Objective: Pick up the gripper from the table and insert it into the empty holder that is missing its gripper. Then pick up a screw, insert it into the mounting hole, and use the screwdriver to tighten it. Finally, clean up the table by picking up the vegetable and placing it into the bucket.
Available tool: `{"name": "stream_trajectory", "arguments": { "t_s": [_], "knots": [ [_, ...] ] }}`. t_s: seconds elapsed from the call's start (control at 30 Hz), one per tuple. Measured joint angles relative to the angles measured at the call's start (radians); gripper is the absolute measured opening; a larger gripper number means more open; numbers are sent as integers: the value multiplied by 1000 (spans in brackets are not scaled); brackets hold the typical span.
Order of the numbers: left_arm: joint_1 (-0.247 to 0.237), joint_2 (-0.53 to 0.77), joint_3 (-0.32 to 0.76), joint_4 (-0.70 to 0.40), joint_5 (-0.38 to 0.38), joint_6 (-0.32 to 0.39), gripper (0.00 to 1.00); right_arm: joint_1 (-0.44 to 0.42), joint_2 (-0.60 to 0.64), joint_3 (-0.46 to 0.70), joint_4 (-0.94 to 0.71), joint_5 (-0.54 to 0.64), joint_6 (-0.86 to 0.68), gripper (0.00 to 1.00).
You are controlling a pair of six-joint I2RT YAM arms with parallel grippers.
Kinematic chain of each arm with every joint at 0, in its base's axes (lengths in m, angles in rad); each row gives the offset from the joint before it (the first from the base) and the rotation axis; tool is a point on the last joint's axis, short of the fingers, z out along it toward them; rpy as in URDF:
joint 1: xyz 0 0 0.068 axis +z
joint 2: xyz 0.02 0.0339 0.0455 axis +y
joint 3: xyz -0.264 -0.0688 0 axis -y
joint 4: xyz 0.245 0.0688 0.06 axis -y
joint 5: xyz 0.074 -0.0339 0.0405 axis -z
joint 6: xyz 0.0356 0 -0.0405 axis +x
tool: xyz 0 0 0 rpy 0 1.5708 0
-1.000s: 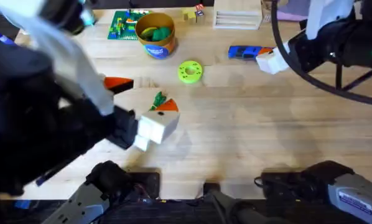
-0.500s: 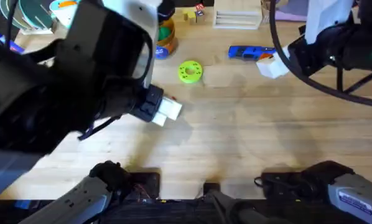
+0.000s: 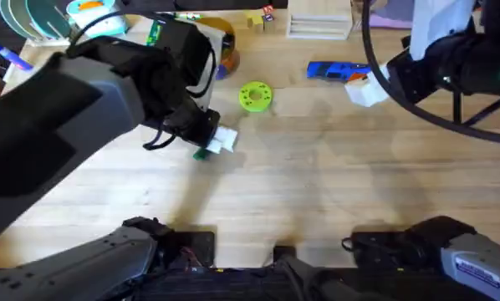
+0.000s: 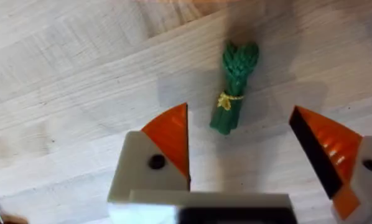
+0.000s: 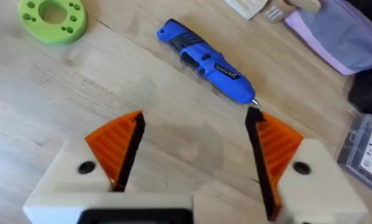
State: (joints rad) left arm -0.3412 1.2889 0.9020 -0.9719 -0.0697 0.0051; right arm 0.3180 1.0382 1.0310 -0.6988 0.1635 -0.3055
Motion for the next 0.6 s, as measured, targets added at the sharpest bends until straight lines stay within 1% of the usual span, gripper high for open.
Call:
{"name": "stream_trajectory", "arguments": {
  "t_s": [0.1, 0.23, 0.47, 0.57, 0.6],
  "knots": [
    [0, 51, -3, 17, 6, 34, 992, 0, 0, 0, -10, 0, 0, 992],
    [0, 104, -32, 73, 14, 55, 993, 0, 0, 0, -34, 0, 0, 991],
    [1, 192, -46, 90, 47, 70, 993, 0, 0, 0, -39, 0, 0, 991],
    [1, 203, -46, 90, 51, 70, 998, 0, 0, 0, -39, 0, 0, 991],
    [2, 202, -46, 89, 51, 70, 983, 0, 0, 0, -39, 0, 0, 992]
  ]
}}
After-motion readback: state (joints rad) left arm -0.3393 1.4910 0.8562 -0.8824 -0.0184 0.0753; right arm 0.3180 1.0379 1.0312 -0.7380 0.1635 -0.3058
